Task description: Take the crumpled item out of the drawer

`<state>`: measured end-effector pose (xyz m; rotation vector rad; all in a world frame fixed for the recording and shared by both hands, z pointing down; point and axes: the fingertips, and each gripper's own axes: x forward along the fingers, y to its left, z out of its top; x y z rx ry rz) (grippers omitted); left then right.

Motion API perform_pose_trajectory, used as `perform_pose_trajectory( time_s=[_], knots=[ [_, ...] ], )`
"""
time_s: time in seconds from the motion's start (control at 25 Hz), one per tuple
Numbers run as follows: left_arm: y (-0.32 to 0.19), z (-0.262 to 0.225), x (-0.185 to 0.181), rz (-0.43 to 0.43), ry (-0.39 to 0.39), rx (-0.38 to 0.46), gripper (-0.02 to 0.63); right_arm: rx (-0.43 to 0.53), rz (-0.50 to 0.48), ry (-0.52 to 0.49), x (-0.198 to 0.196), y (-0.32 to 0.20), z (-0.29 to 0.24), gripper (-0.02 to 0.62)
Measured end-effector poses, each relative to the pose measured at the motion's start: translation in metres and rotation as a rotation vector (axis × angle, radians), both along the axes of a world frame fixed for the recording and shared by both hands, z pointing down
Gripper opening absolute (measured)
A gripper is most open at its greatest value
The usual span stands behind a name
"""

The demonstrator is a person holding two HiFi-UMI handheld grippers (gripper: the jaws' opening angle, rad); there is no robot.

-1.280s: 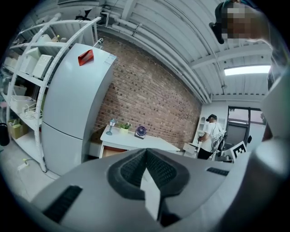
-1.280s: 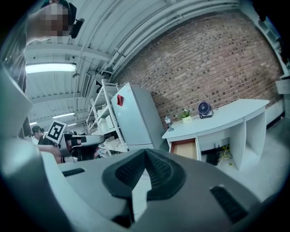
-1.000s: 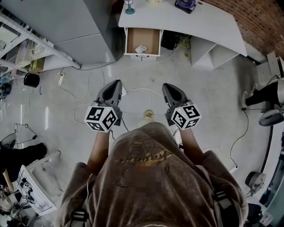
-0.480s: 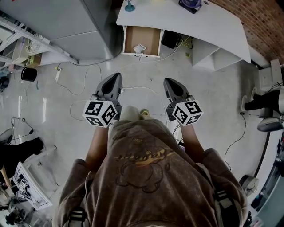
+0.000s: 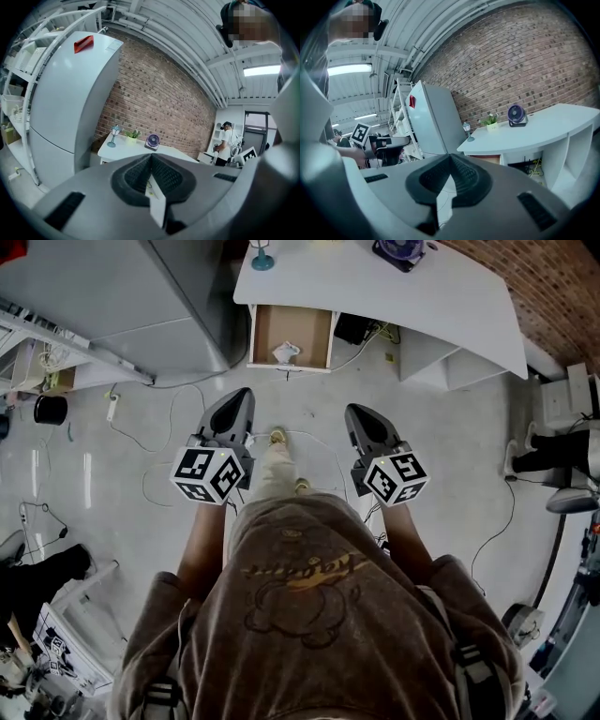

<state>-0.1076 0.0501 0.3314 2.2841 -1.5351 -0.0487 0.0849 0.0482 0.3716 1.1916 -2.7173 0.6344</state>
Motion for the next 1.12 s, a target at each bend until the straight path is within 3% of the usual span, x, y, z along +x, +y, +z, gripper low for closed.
perform_pose_trajectory(
  time_s=[1.12],
  knots=[
    [-0.205,0.078,-0.036,0.175,0.007,-0.12,0.008,-0.1,0.05,0.045,-0.067,-0.182,0.051,-0.006]
  ],
)
